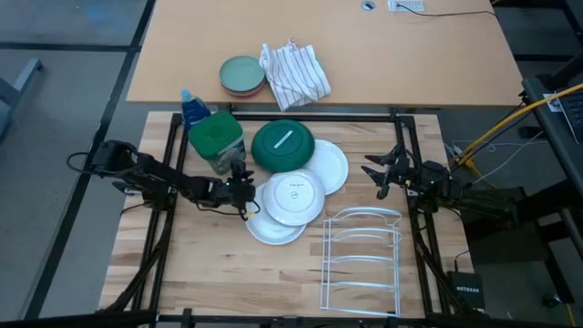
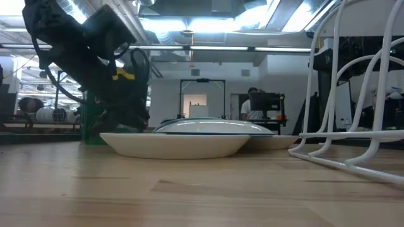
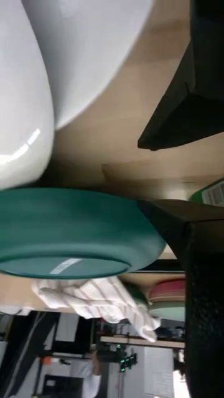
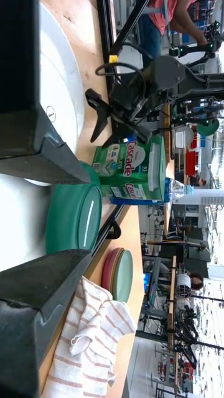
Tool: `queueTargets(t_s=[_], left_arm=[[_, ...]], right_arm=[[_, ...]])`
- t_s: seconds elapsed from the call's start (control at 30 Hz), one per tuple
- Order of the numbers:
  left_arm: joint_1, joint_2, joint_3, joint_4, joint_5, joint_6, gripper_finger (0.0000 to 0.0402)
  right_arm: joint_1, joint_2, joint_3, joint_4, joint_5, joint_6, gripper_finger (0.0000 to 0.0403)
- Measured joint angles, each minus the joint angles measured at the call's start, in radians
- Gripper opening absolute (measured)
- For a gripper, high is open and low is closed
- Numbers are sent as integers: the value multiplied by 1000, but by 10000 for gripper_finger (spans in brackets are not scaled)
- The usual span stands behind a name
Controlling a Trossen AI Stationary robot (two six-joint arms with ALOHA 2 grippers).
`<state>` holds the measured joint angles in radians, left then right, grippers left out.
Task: Sort dishes
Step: Put the green plate on the dish rack
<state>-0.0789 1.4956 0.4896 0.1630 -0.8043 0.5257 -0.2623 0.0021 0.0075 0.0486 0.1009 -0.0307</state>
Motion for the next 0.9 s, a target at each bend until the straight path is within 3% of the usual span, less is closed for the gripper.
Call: queueTargets(t_s=[0.43, 0.9], left_arm=[[116, -1, 0, 5, 69, 29, 131], [153, 50, -1, 89, 74, 124, 131]], right_arm=[[0, 0, 0, 0, 0, 0, 186], [0, 0, 0, -1, 0, 0, 186]])
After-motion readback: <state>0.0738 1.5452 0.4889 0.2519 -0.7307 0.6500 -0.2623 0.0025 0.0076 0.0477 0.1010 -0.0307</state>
